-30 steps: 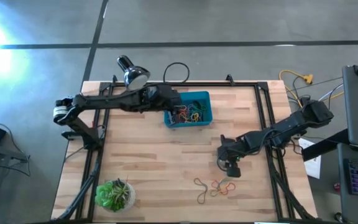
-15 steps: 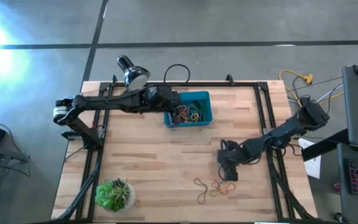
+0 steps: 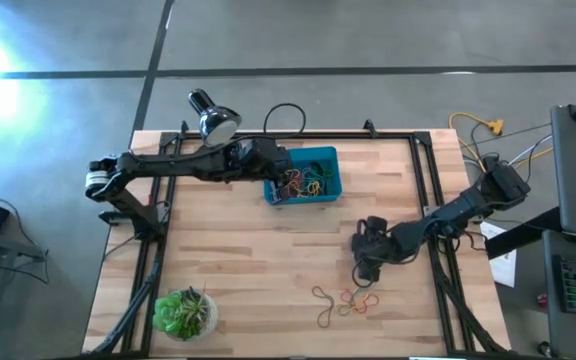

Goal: Pick and place rubber bands into bin
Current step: Put the blue rubber band into the blue bin

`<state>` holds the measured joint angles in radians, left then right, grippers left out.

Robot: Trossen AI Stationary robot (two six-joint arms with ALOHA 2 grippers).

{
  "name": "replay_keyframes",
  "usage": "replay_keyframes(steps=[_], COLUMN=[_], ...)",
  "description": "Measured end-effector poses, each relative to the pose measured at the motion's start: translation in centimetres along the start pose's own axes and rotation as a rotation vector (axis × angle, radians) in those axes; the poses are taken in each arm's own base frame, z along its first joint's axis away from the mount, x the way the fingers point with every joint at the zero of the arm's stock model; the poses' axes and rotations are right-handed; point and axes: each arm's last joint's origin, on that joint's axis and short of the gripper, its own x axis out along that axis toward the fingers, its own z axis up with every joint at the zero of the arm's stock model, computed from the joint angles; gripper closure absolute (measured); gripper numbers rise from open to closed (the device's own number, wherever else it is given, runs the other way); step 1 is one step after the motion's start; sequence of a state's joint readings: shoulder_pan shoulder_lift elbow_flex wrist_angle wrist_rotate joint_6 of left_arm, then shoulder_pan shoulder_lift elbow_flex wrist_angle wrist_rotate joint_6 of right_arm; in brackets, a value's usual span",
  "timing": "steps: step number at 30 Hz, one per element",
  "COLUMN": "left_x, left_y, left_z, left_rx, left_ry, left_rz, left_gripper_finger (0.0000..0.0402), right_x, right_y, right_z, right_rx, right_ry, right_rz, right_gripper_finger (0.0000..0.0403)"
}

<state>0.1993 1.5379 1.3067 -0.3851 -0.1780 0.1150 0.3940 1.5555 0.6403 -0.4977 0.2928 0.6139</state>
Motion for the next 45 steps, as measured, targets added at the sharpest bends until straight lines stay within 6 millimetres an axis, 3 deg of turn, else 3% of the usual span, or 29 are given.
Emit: replay_keyframes(steps=[14, 19, 27, 32, 39, 45], left_x=[0.0, -0.1, 0.0, 0.0, 0.0, 0.0], left_y=[-0.2, -0.5, -0.6, -0.6, -0.7, -0.7], left_z=[0.0, 0.0, 0.0, 0.0, 0.0, 0.0], left_rx=[-0.001, 0.004, 0.006, 0.006, 0.006, 0.007], left_ry=[-0.002, -0.002, 0.0, 0.0, 0.0, -0.001], left_rz=[-0.003, -0.01, -0.014, -0.014, -0.017, -0.016], left_gripper_finger=[0.0276, 0.0276, 0.0276, 0.0276, 0.0276, 0.0276], right_x=[0.9, 1.0, 1.0, 0.9, -0.8, -3.7], right_y=[-2.2, -2.6, -2.5, -2.5, -3.2, -3.7], right_z=[1.3, 1.5, 1.6, 1.6, 1.9, 2.6], right_rx=[0.032, 0.028, 0.004, 0.012, 0.008, 0.028], right_ry=[0.083, 0.094, 0.092, 0.09, 0.038, -0.059], right_rz=[0.085, 0.107, 0.14, 0.148, 0.074, 0.085], right_gripper_finger=[0.0196, 0.0246, 0.038, 0.0393, 0.0395, 0.0395])
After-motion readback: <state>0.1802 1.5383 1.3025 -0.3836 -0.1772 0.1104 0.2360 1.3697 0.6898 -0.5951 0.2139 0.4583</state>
